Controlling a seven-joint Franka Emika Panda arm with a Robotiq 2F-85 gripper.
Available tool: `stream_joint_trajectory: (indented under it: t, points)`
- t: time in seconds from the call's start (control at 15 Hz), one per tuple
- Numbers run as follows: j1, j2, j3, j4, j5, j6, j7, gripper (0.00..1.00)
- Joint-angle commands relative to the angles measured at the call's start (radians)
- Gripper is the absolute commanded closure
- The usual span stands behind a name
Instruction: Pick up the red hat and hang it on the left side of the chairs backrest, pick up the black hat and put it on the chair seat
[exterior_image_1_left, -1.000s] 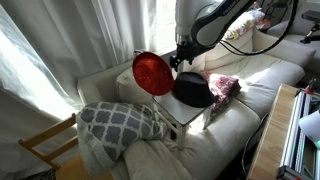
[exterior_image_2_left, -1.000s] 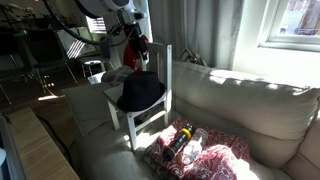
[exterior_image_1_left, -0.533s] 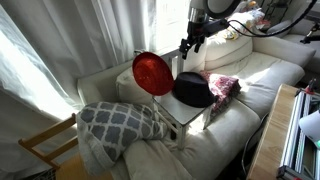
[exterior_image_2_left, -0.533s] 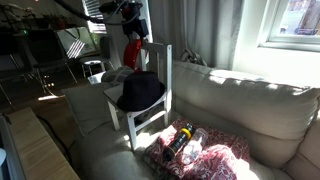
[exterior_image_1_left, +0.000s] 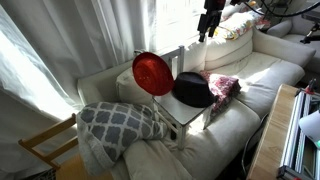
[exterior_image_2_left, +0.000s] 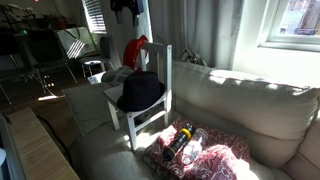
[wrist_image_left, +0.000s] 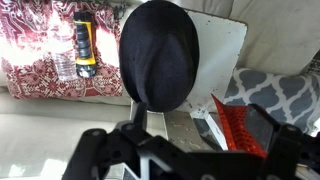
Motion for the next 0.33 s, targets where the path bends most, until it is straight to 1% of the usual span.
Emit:
stream_joint_trajectory:
  t: [0.0,0.27]
  points:
    - [0.014,-0.015,-0.021,0.001,-0.002,-0.016,-0.005,0.0]
    - [0.014,-0.03,-0.024,-0.006,-0.002,-0.021,-0.011,0.0]
